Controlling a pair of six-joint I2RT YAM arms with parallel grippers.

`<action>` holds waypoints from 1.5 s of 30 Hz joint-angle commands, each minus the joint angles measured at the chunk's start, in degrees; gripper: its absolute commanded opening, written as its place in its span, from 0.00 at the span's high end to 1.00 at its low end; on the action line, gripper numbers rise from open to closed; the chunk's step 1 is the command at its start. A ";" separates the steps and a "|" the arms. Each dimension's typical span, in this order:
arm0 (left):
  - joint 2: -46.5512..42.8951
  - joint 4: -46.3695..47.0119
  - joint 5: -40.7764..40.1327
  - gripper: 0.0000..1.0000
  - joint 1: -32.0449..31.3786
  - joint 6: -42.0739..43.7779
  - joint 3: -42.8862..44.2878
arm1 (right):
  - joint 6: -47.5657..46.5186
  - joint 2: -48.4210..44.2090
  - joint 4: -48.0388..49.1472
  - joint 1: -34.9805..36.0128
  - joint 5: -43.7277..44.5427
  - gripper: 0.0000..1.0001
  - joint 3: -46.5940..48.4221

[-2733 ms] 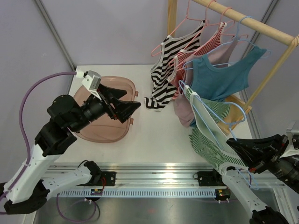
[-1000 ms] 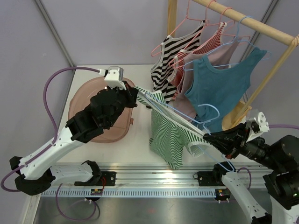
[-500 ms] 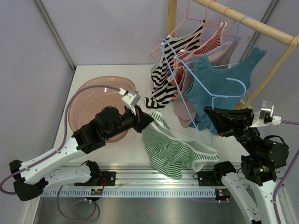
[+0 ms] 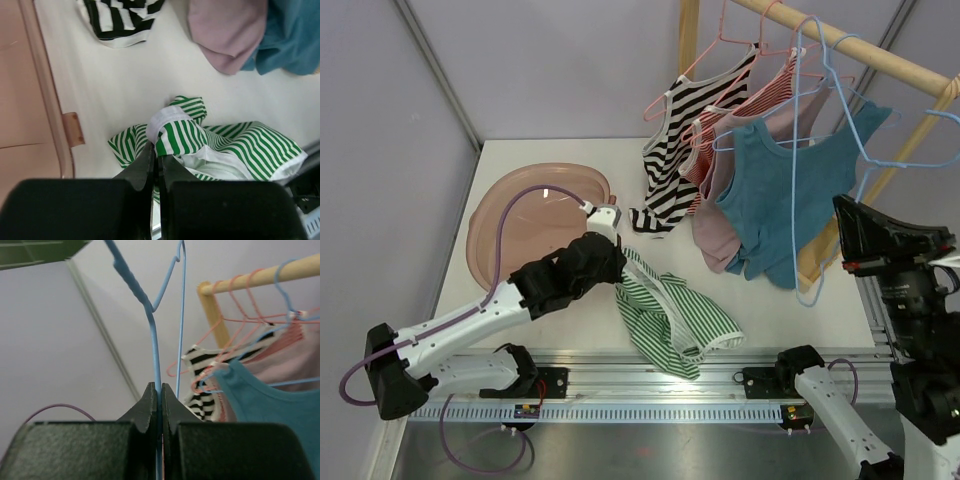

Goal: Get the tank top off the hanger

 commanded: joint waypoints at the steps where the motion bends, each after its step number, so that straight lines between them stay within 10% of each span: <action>1: 2.91 -0.19 -2.98 1.00 1.45 -0.75 4.54 | -5.29 -0.23 -24.70 0.33 13.27 1.00 7.23; 7: 5.73 -1.15 0.00 0.76 1.80 1.44 8.67 | -4.23 3.81 -44.17 0.33 24.36 1.00 18.06; 11: 4.68 -2.38 2.20 0.03 1.80 3.38 11.57 | -4.31 9.69 -48.32 0.33 28.05 1.00 22.55; 28: -9.56 -7.66 10.99 0.01 -3.12 5.14 8.15 | -8.27 36.67 -40.76 0.33 45.28 1.00 40.04; 45: -8.07 -6.69 10.83 0.01 -5.22 5.05 8.14 | -11.88 41.08 -38.38 -4.66 51.64 1.00 39.43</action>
